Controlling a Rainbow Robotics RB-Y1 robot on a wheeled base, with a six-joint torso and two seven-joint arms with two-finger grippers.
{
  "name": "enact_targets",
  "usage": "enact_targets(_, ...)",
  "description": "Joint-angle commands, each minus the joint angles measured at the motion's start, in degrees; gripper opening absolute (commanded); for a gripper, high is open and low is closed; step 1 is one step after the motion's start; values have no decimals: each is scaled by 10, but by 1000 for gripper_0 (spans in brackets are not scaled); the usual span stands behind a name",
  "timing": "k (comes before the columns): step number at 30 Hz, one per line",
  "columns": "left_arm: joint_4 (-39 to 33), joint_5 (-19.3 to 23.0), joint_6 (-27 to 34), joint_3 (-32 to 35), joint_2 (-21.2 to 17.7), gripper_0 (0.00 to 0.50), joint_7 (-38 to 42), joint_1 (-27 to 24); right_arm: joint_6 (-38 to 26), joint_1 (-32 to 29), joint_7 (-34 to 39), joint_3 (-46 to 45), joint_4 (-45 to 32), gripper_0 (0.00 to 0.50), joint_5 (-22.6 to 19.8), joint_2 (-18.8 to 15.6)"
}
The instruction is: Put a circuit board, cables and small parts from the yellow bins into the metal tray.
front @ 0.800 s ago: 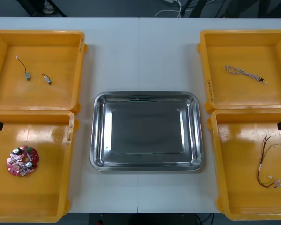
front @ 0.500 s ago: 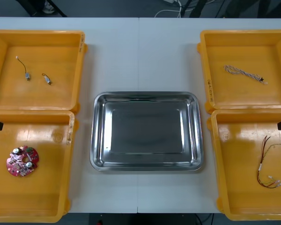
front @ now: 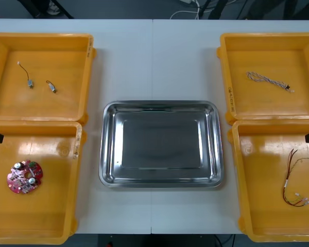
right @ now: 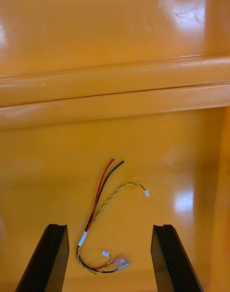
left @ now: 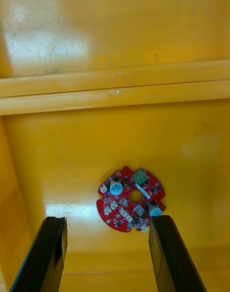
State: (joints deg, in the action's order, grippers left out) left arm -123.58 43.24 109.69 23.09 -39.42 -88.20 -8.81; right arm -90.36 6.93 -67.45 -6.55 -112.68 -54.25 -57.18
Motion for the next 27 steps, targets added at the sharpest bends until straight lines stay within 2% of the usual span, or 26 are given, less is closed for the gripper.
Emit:
enact_targets(1,-18,4,3,13,-14,500,-28,9,-3,-5,-4,-20,-14,500,1,-27)
enact_targets(27,-18,4,3,13,-14,500,-28,9,-3,-5,-4,-20,-14,500,1,-27)
